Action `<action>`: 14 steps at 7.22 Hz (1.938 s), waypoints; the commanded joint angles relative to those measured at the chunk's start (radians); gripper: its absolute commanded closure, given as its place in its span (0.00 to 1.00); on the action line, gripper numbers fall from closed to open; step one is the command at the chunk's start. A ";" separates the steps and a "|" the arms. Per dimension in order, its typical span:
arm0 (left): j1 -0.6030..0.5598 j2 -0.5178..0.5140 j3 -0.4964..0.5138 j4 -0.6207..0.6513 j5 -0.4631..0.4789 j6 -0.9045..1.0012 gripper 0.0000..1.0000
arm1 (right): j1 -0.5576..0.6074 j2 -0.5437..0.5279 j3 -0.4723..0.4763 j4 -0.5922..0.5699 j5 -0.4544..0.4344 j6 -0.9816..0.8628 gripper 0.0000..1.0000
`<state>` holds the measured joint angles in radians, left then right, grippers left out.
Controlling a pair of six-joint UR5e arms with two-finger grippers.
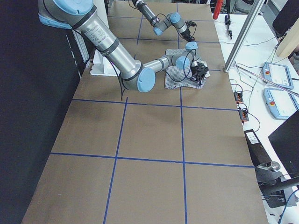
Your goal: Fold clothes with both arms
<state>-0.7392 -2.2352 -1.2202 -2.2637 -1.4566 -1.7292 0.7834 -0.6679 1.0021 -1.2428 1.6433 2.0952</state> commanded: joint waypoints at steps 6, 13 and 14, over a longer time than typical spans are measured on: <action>-0.002 0.014 -0.021 -0.085 -0.008 0.023 0.71 | 0.007 -0.027 0.094 -0.004 0.036 -0.063 0.00; -0.002 0.103 -0.219 -0.073 -0.082 0.013 0.71 | -0.170 -0.464 0.650 -0.001 0.056 -0.052 0.00; -0.002 0.101 -0.222 -0.071 -0.080 0.013 0.71 | -0.180 -0.469 0.644 -0.003 0.056 -0.052 0.01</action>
<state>-0.7416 -2.1331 -1.4358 -2.3367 -1.5387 -1.7160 0.6239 -1.1223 1.6418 -1.2461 1.7069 2.0431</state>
